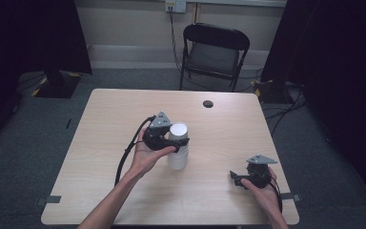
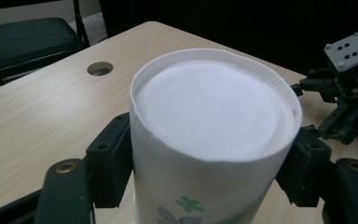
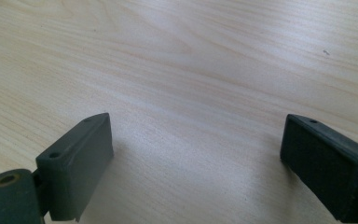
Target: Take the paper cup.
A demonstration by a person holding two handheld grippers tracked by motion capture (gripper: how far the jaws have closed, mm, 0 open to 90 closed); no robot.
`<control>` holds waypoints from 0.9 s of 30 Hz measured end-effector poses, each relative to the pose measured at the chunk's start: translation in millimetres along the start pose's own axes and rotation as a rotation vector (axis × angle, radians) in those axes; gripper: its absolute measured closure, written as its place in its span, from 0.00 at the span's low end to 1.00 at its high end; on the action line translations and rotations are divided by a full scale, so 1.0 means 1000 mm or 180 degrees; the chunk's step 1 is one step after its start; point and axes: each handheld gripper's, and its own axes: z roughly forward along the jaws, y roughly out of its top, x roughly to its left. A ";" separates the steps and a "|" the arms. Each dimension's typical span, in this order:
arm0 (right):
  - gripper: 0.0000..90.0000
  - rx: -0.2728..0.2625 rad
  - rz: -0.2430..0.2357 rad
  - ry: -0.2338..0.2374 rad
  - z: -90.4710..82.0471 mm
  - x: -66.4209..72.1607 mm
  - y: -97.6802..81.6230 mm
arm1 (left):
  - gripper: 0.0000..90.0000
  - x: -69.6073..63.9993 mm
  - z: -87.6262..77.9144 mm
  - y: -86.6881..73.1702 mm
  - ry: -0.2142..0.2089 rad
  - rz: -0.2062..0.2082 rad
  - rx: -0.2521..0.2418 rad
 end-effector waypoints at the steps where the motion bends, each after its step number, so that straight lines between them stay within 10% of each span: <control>1: 0.10 0.0000 -0.0002 -0.0003 0.000 0.000 0.000 | 0.33 0.000 -0.001 0.000 -0.0009 -0.0008 -0.0020; 27: 0.10 0.0000 -0.0001 0.0001 0.000 0.000 0.000 | 0.34 -0.001 -0.019 0.020 0.0045 -0.0039 -0.0215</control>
